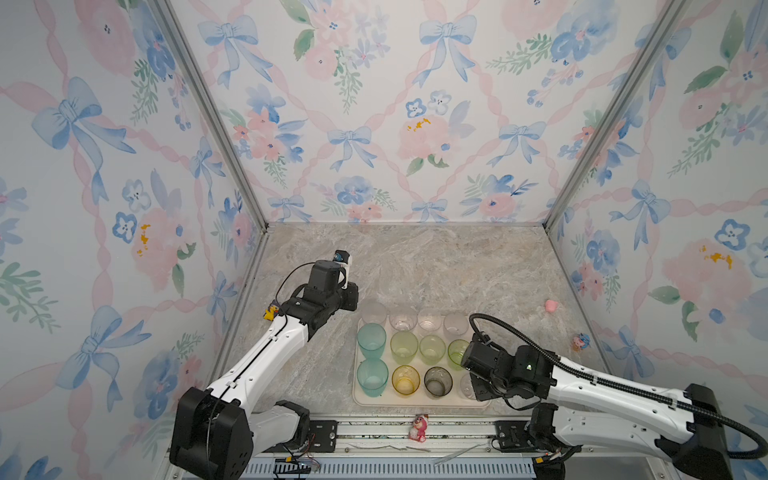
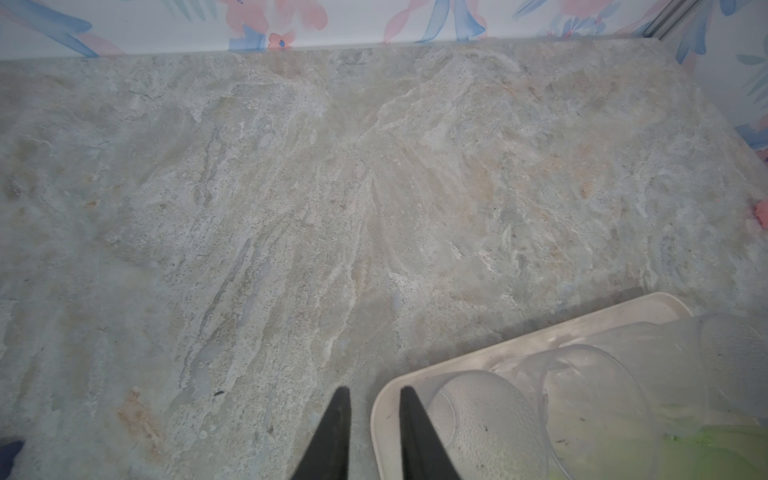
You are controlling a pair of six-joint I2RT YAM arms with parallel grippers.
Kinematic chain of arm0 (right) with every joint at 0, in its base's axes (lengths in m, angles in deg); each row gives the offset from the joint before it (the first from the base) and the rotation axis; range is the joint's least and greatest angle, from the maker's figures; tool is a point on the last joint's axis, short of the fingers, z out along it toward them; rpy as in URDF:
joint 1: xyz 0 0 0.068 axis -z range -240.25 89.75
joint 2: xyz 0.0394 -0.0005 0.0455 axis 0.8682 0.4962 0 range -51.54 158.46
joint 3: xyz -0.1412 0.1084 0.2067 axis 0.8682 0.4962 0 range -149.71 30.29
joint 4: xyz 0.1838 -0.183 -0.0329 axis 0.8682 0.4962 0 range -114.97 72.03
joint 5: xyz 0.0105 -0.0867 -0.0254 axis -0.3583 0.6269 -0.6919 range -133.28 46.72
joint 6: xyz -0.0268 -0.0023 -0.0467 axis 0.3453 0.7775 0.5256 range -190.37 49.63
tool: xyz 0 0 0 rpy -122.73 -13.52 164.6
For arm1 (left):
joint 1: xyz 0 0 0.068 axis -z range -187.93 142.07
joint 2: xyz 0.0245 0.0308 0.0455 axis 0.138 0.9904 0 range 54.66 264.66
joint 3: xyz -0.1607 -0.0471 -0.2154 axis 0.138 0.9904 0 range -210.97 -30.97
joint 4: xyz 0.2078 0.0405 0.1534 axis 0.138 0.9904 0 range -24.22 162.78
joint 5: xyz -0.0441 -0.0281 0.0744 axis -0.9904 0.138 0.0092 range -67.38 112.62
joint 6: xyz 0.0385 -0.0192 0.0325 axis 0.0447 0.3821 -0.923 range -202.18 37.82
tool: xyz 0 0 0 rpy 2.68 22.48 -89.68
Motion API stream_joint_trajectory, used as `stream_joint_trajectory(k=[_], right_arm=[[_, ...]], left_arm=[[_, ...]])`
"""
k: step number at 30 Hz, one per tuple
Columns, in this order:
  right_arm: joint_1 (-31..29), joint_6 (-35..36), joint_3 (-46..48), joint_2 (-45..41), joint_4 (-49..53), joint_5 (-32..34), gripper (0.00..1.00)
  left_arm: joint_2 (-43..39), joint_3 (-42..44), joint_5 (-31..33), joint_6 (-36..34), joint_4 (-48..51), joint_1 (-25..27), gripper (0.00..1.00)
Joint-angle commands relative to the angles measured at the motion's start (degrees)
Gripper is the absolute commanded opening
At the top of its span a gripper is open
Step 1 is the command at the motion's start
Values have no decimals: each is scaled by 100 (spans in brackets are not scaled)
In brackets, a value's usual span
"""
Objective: Place the glasses into the tray
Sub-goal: 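Lower the clear glass onto the tray and open the right gripper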
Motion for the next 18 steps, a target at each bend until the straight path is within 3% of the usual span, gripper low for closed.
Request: stream_joint_trajectory(k=[1, 18], right_arm=[[114, 97, 72, -15, 21, -49, 1], [245, 256, 124, 241, -170, -182, 2]], left_arm=[[-64, 49, -53, 60, -39, -33, 24], [-51, 76, -76, 43, -39, -64, 25]])
